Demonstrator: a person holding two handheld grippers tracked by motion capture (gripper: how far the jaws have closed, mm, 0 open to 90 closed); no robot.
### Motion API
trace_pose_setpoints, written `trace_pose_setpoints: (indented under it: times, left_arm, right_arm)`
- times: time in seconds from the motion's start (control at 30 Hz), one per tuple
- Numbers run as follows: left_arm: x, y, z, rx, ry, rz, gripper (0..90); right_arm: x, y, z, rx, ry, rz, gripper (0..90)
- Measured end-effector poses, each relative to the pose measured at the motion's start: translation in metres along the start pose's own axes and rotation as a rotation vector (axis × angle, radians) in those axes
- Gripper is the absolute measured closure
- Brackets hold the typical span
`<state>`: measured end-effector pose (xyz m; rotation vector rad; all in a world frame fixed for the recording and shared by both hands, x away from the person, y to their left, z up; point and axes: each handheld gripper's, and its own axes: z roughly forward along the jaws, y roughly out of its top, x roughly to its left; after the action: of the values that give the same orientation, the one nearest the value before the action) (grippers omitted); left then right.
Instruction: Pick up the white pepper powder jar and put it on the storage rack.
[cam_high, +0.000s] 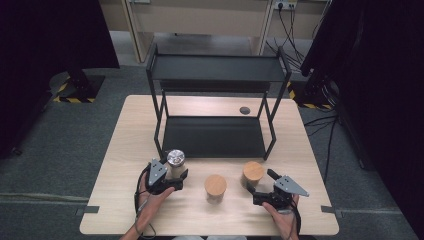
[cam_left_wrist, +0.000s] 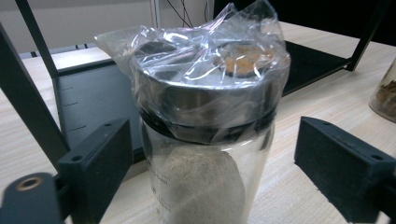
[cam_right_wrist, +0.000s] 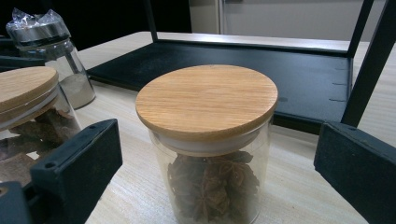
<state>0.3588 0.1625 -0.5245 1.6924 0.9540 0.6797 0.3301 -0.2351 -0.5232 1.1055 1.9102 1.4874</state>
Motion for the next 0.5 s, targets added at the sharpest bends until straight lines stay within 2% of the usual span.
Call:
trace_pose_setpoints:
  times: [0.23, 0.33, 0.5]
  left_arm:
    - [0.0004, 0.0002, 0.0061, 0.022, 0.010, 0.015, 23.5]
    - [0.0041, -0.0001, 0.0074, 0.022, 0.008, -0.007, 30.7]
    - [0.0035, 0.0004, 0.0074, 0.024, 0.009, 0.002, 31.2]
  right_arm:
    - [0.0000, 0.0000, 0.0000, 0.000, 0.001, 0.000, 1.4]
    - [0.0002, 0.0000, 0.0000, 0.000, 0.000, -0.002, 1.3]
    - [0.0001, 0.0000, 0.0000, 0.000, 0.001, -0.002, 1.4]
